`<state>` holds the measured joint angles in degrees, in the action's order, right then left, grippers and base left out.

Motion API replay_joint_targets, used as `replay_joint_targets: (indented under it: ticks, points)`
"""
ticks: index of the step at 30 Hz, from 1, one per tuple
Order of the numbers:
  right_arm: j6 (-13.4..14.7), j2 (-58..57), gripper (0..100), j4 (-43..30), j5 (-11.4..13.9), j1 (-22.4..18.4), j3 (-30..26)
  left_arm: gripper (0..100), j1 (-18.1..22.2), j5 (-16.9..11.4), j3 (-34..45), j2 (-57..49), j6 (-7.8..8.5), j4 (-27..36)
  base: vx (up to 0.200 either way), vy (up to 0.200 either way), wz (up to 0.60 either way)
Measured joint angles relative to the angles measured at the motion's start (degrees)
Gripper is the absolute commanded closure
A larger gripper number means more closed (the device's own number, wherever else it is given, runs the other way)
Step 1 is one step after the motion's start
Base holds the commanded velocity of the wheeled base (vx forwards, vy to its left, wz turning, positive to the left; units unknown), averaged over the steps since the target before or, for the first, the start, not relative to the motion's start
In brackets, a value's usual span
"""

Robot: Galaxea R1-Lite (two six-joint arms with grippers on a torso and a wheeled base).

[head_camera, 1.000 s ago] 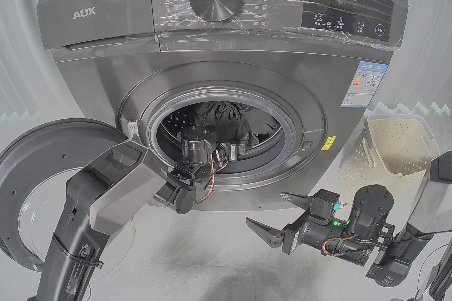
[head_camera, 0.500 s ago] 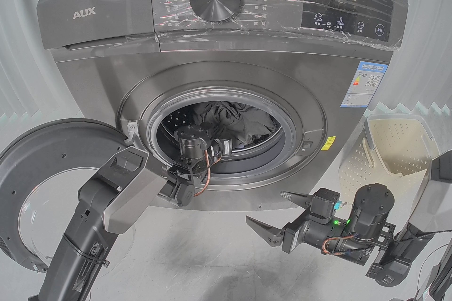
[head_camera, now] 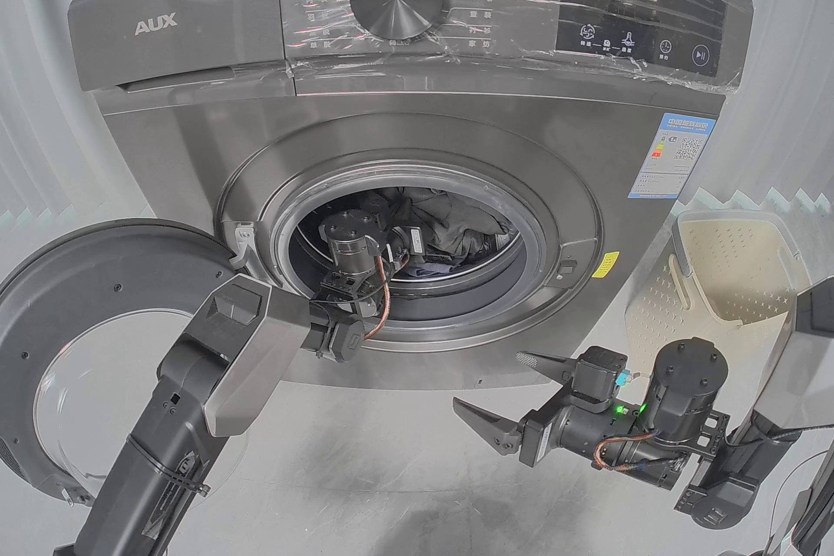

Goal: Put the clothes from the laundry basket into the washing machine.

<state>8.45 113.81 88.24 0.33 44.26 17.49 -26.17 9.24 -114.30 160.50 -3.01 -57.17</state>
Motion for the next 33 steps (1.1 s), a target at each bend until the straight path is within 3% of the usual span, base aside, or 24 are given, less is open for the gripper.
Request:
replay_joint_targets:
  ticks: [7,8,21,33]
  points:
    - [0.00,0.05,0,-0.02,0.00,-0.11,0.09,100,-0.23,0.94,-0.26,0.26,0.01,-0.74,0.000,0.000,0.00]
    - [0.00,0.05,0,-0.02,-0.01,-0.15,0.11,0,-0.32,0.96,-0.22,0.17,0.06,-0.83,0.000,0.000,0.00]
    - [0.00,-0.09,0,-0.02,0.00,-0.61,0.48,0,-1.08,1.02,5.03,-2.58,-0.02,-1.54,0.000,0.000,0.00]
    - [0.00,-0.17,0,-0.02,-0.01,-0.88,0.63,0,-3.17,0.35,29.16,-12.40,0.01,-7.17,0.000,0.000,0.00]
